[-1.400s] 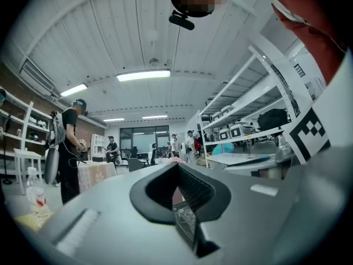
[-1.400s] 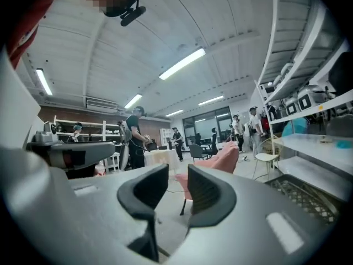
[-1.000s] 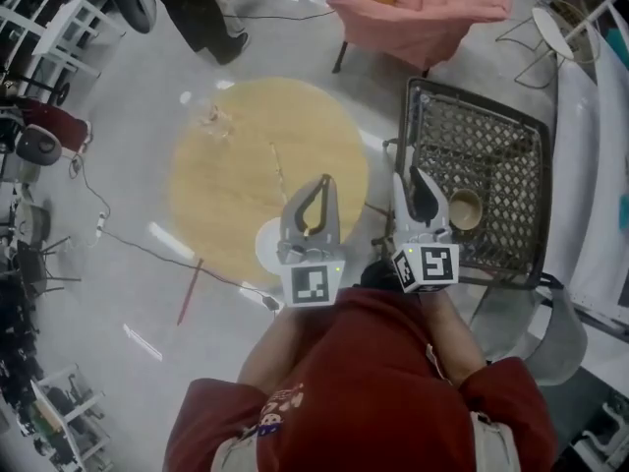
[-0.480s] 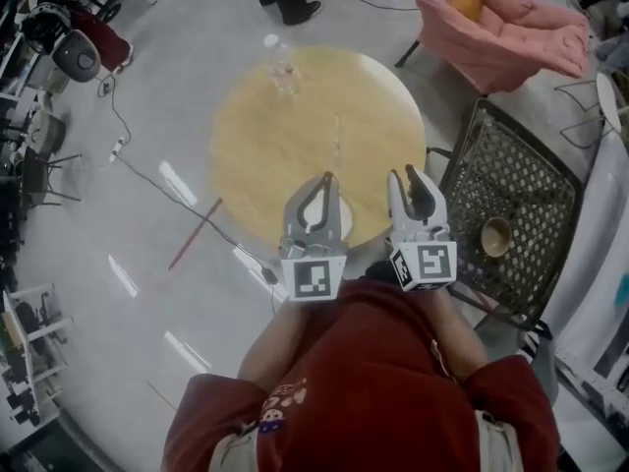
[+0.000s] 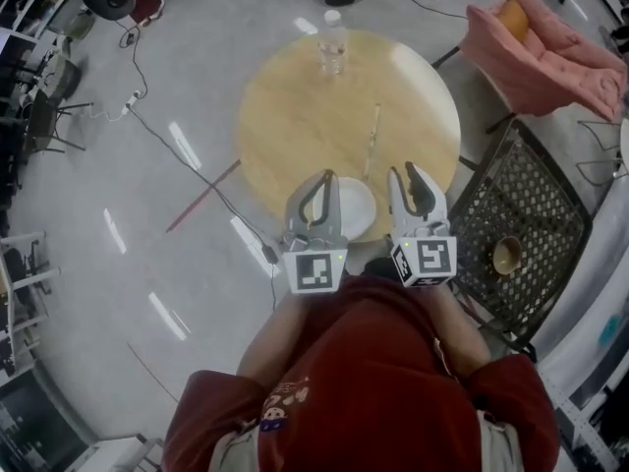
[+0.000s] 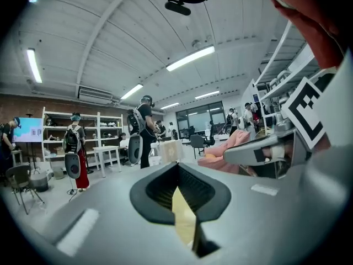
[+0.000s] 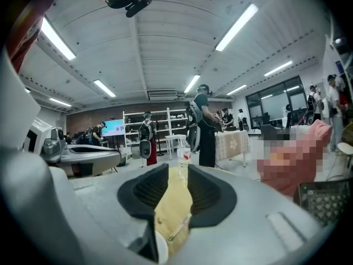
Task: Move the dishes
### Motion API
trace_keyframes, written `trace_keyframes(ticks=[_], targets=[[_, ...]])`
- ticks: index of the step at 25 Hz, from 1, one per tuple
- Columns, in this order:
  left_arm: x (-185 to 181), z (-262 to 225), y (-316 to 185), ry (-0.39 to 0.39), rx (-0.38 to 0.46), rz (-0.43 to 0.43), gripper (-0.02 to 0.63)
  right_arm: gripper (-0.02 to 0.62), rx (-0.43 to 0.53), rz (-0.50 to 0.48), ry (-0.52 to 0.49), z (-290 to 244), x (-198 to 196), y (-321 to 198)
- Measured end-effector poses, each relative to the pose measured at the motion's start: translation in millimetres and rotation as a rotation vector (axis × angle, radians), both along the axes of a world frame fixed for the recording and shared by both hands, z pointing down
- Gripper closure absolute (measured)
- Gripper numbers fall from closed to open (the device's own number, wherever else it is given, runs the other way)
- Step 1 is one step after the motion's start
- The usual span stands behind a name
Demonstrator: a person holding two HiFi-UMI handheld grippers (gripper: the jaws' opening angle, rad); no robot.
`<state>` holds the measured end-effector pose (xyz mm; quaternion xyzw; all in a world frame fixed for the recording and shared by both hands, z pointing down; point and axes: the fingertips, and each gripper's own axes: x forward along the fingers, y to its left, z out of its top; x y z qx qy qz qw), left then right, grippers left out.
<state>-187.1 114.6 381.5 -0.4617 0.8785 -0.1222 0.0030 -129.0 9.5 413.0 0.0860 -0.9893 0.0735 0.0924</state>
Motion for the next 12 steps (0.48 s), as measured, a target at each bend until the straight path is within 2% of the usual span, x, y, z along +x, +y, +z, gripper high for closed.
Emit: trace_keyframes(ticks=[4,7,9,12], targets=[[-6.8,28.3,10.8,0.081,-0.063,-0.040,0.600,0.500,-0.008,-0.026,0.067,17.9,-3.8,9.3],[-9.9,58.4,21.7,0.160,-0.138,-0.061,0.598,0.500,-0.021,-0.042,0.154,39.0,-5.6,16.2],[-11.4,75.9,27.7,0.205,-0.181,-0.072,0.545,0.500,-0.030,-0.062,0.224,57.4,-6.7,21.4],[-11.2,95.4,33.5,0.258,-0.228,-0.081,0.505,0.500,-0.039,-0.096,0.306,79.4,-6.1,28.6]])
